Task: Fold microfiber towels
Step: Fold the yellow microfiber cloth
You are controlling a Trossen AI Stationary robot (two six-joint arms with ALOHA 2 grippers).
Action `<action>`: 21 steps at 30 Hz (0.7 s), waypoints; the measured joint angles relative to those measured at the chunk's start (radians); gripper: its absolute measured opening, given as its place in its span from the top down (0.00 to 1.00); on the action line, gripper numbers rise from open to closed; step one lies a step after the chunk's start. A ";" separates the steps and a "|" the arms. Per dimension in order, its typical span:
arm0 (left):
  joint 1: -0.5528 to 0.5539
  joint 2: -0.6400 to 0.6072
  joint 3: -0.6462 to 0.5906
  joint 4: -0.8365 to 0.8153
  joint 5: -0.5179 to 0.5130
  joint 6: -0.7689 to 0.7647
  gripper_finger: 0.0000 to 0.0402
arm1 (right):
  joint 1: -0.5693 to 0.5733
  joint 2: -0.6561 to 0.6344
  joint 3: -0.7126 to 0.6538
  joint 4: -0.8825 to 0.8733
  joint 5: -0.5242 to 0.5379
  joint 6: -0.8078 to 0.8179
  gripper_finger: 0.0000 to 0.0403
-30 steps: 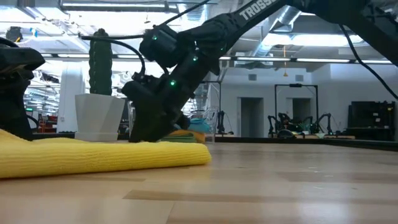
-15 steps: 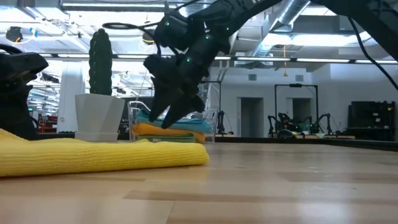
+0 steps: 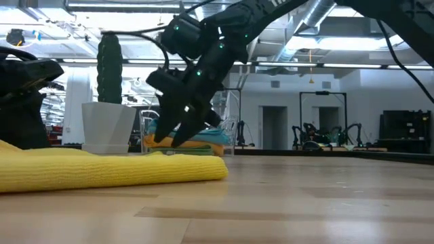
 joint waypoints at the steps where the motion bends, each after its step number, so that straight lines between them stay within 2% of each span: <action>1: 0.001 0.000 0.000 0.005 -0.001 0.002 0.72 | 0.001 0.000 0.000 0.003 0.000 0.000 0.30; 7: 0.000 -0.005 0.002 0.018 0.038 0.045 0.72 | 0.001 0.000 0.000 0.004 0.004 -0.003 0.30; 10: -0.011 -0.059 0.002 -0.022 0.084 0.041 0.72 | -0.002 0.000 0.000 0.003 0.005 -0.005 0.30; 16: -0.019 -0.224 0.002 -0.118 0.003 0.053 0.72 | 0.001 0.000 0.000 -0.005 0.005 -0.005 0.30; 21: -0.007 -0.233 0.002 -0.117 0.008 0.106 0.72 | 0.014 0.000 0.000 -0.004 0.010 -0.005 0.30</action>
